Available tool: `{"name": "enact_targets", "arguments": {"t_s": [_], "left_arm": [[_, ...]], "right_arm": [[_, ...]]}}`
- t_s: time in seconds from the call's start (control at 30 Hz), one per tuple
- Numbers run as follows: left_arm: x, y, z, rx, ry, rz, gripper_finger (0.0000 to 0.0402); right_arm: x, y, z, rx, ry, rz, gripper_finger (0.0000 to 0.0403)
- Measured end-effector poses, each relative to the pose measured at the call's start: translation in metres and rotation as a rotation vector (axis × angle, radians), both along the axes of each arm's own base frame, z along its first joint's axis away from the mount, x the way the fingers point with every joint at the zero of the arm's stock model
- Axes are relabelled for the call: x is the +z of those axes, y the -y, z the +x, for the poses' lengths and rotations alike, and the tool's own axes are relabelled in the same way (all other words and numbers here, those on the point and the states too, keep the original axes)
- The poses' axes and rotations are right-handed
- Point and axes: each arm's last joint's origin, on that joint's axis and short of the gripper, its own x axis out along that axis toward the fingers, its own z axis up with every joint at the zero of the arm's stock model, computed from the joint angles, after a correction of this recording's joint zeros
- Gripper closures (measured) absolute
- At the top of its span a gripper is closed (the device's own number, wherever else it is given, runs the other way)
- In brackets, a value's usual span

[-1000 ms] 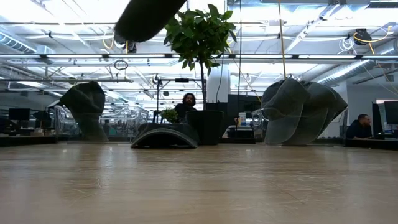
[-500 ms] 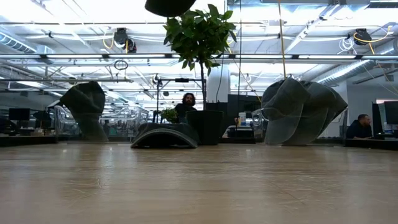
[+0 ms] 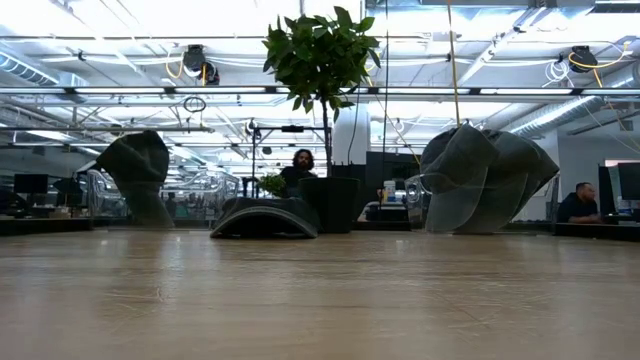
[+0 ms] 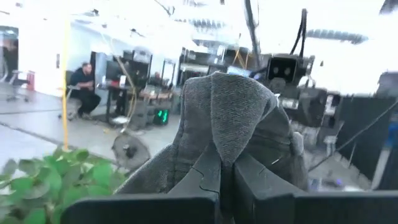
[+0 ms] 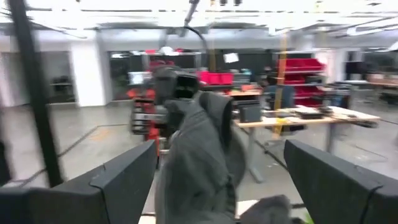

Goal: Pick & Place hat
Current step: Put the bottom black cap into the left transparent bin

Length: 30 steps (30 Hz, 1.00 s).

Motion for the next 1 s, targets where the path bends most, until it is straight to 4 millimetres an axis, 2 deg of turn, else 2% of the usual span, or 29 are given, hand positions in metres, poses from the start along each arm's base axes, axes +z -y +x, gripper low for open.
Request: {"name": "enact_targets", "arguments": {"t_s": [0.27,0.5,0.67,0.8,1.0], "left_arm": [[0.033,-0.007,0.015,0.023,-0.114,0.058,0.0396],[0.049,-0.014,0.033,-0.01,-0.125,0.094,0.0396],[0.056,-0.019,0.047,0.012,-0.151,0.133,0.0396],[0.056,-0.024,0.057,0.038,-0.195,0.131,0.0396],[0.056,-0.025,0.068,0.048,-0.194,0.137,0.0396]], "right_arm": [[0.003,0.003,-0.002,-0.08,0.012,0.021,0.0064],[0.011,0.007,0.015,-0.094,0.005,0.041,0.0064],[0.021,0.011,0.025,-0.094,-0.047,0.047,0.0064],[0.023,0.009,0.034,-0.02,-0.051,0.082,0.0064],[0.019,0.016,0.032,-0.043,-0.095,0.15,0.0064]]}}
